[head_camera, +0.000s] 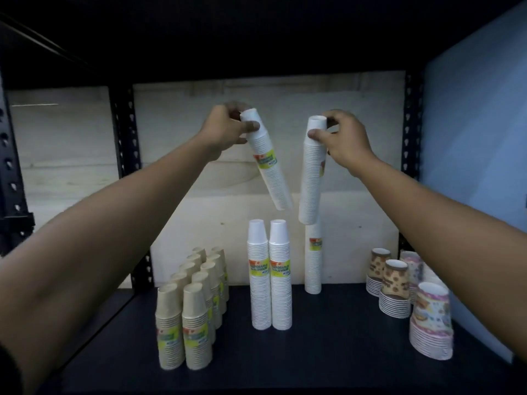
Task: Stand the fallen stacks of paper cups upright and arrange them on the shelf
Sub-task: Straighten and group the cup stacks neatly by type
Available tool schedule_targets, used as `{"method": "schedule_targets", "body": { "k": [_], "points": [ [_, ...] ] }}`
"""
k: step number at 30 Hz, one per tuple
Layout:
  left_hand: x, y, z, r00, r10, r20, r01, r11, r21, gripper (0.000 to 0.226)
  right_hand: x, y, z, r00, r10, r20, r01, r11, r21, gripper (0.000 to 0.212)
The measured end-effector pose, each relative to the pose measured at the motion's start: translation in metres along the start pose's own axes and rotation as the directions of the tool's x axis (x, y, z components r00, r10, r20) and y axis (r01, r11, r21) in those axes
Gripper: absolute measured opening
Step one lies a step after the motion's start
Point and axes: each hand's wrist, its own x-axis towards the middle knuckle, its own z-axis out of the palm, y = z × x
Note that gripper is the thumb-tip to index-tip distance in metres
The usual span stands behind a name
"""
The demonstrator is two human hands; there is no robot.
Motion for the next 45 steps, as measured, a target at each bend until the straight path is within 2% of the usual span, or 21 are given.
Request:
{"method": "schedule_targets", "body": {
  "k": [4,8,12,14,18,25,30,34,41,45],
  "points": [
    [-0.02,0.041,-0.011,0.998,0.059,-0.008,-0.059,0.996,-0.068,0.041,-0.01,-0.033,-0.039,0.997,-0.07,-0.038,0.07,0.997,0.012,0.045],
    [-0.048,0.065,-0.022,0.997,0.056,0.058,-0.05,0.993,-0.107,0.038,-0.026,-0.053,-0.07,0.989,-0.141,-0.042,0.14,0.989,-0.041,0.047],
    [-0.077,0.067,-0.03,0.993,-0.02,0.118,0.034,0.992,-0.12,0.027,-0.055,-0.055,-0.083,0.997,-0.071,0.003,0.071,0.997,-0.012,0.049],
    [-0.091,0.056,-0.029,0.989,-0.06,0.134,0.073,0.993,-0.093,0.027,-0.074,-0.051,-0.076,0.998,0.03,0.056,-0.034,0.997,0.076,0.05],
    [-0.116,0.025,-0.024,0.977,-0.14,0.161,0.145,0.989,-0.02,0.03,-0.114,-0.037,-0.045,0.979,0.156,0.134,-0.183,0.959,0.216,0.037],
    [-0.15,-0.031,-0.008,0.958,-0.245,0.146,0.242,0.969,0.041,0.031,-0.163,0.001,0.017,0.957,0.203,0.206,-0.226,0.97,0.094,0.053],
    [-0.165,-0.074,0.011,0.946,-0.304,0.113,0.295,0.951,0.09,0.059,-0.189,0.023,0.048,0.941,0.256,0.222,-0.273,0.961,0.047,0.052],
    [-0.176,-0.098,0.025,0.937,-0.334,0.102,0.326,0.942,0.085,0.049,-0.199,0.029,0.063,0.951,0.241,0.192,-0.246,0.969,0.002,0.05],
    [-0.185,-0.124,0.031,0.962,-0.273,0.028,0.269,0.958,0.096,0.047,-0.207,0.031,0.076,0.963,0.184,0.198,-0.19,0.982,0.011,0.06],
    [-0.191,-0.13,0.039,0.979,-0.202,0.026,0.195,0.967,0.166,0.056,-0.218,0.031,0.077,0.928,0.262,0.267,-0.285,0.957,0.05,0.062]
  ]
}}
